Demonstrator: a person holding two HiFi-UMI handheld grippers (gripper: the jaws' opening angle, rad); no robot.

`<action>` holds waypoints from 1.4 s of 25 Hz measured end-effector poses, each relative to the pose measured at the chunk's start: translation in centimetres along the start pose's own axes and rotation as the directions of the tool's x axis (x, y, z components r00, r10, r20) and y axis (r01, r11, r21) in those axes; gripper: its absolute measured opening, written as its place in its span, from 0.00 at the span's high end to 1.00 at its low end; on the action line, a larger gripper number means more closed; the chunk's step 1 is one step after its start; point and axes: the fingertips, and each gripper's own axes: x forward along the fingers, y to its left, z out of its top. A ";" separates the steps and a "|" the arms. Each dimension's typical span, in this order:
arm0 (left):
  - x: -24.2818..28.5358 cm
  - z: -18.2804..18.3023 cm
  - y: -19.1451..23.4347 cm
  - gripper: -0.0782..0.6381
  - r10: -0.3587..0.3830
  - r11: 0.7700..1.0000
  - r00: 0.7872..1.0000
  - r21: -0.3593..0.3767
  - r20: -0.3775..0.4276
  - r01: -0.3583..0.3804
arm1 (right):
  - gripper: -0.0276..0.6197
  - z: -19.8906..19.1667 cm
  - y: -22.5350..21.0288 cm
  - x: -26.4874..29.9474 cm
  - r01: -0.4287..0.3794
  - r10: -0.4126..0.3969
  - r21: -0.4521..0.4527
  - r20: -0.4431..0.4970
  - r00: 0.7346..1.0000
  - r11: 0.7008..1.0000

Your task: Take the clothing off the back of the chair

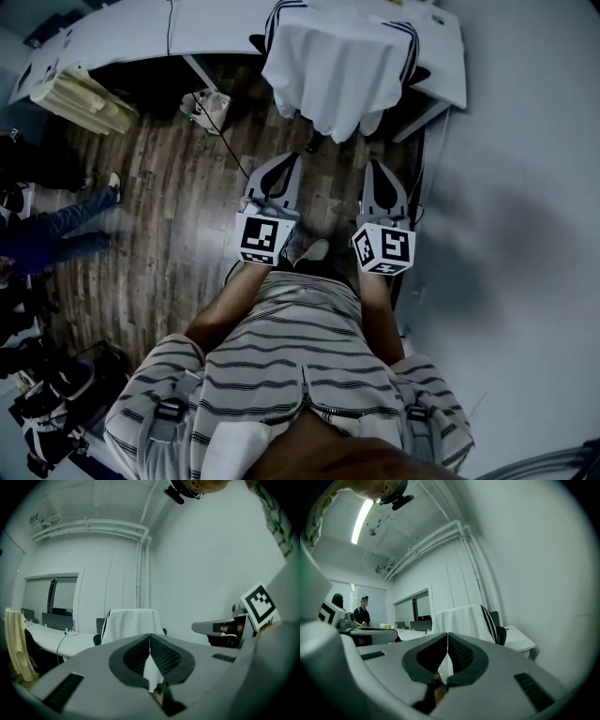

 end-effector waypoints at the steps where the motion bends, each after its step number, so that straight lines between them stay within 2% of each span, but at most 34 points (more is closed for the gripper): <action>1: 0.2 -0.1 0.2 0.86 -0.002 1.000 1.000 0.000 -0.004 0.002 | 0.93 -0.1 0.1 0.2 -0.001 0.001 -0.001 -0.002 1.000 1.000; 10: 1.4 -1.5 2.0 0.86 -0.050 0.999 0.998 0.003 -0.025 0.050 | 0.93 -1.4 0.4 1.8 0.039 -0.039 -0.007 -0.026 0.999 0.999; 19: 3.1 -1.5 5.8 0.86 -0.093 0.996 0.996 -0.012 -0.009 0.093 | 0.93 -0.7 0.8 3.9 0.098 -0.098 -0.005 0.000 0.995 0.995; 29: 5.6 -1.0 7.7 0.85 -0.109 0.994 0.994 -0.014 -0.031 0.109 | 0.93 0.0 0.7 6.1 0.122 -0.123 -0.023 -0.027 0.992 0.992; 35: 6.9 0.4 9.3 0.85 -0.080 0.996 0.996 -0.031 -0.028 0.079 | 0.92 1.6 0.6 7.9 0.108 -0.108 -0.016 -0.028 0.994 0.994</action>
